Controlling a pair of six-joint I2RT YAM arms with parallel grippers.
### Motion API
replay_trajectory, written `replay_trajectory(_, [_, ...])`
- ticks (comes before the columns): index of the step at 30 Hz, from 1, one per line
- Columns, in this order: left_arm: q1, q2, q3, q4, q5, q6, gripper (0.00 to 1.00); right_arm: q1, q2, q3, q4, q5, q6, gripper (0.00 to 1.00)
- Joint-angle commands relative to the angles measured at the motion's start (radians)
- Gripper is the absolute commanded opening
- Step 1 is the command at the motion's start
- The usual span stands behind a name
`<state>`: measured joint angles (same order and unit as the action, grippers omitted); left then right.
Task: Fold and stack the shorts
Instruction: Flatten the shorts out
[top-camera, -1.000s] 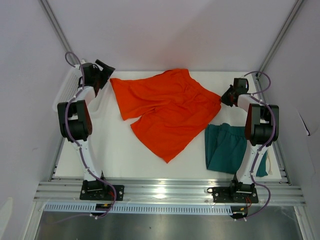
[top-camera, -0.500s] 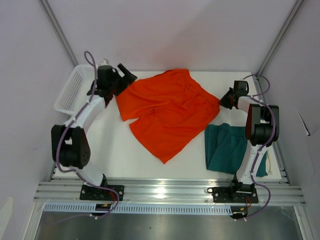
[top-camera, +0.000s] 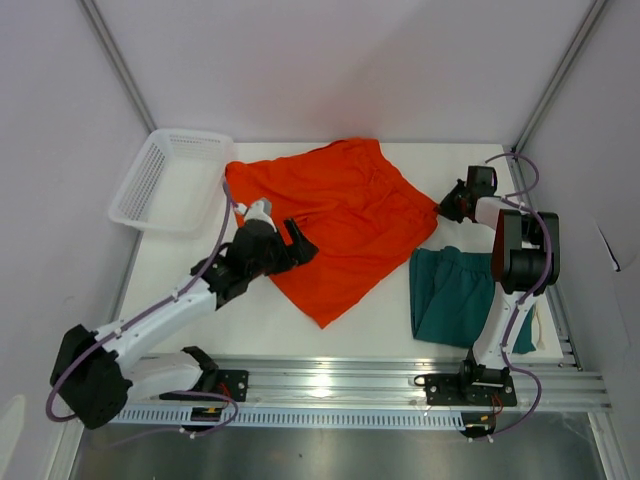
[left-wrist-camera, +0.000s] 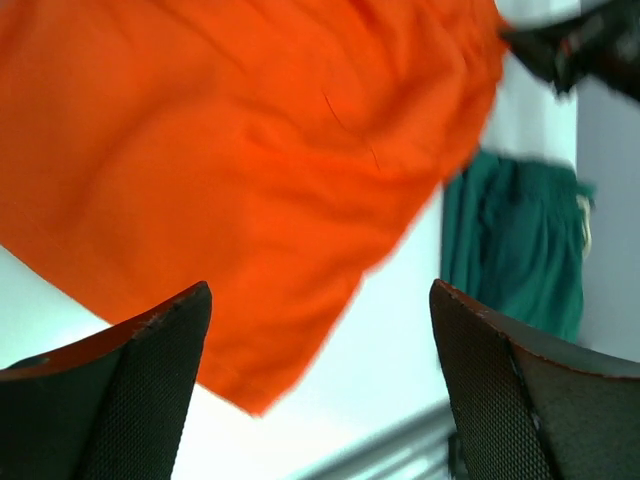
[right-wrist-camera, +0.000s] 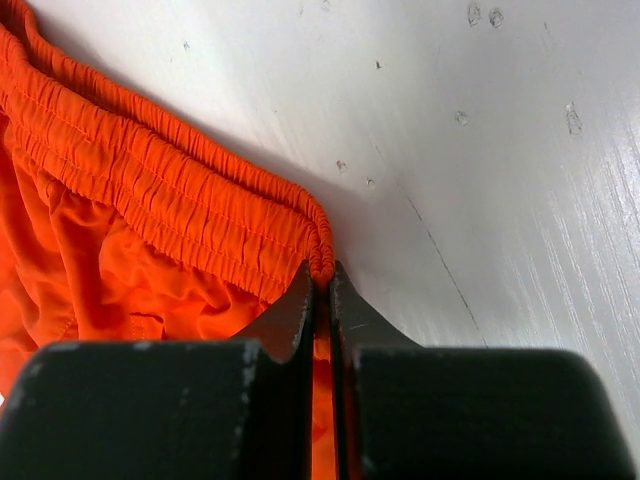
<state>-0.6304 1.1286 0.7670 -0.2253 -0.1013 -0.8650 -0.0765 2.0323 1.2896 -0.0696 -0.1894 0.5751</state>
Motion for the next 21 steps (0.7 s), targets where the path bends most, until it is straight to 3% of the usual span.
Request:
replay_trajectory(1, [-0.118,-0.072,-0.064,-0.051,-0.080,-0.066,0.90,0.000,-0.052,-0.010,0.028,-0.008,0.008,0.00])
replay_trajectory(10, [-0.290,-0.046,-0.238,-0.014,-0.101,-0.180,0.74,0.040,-0.080,-0.010,0.019,-0.002,0.019,0.00])
replay_trajectory(21, [-0.431,-0.003,-0.245,-0.049,-0.141,-0.213,0.72,0.152,-0.135,-0.027,-0.025,0.067,0.031,0.00])
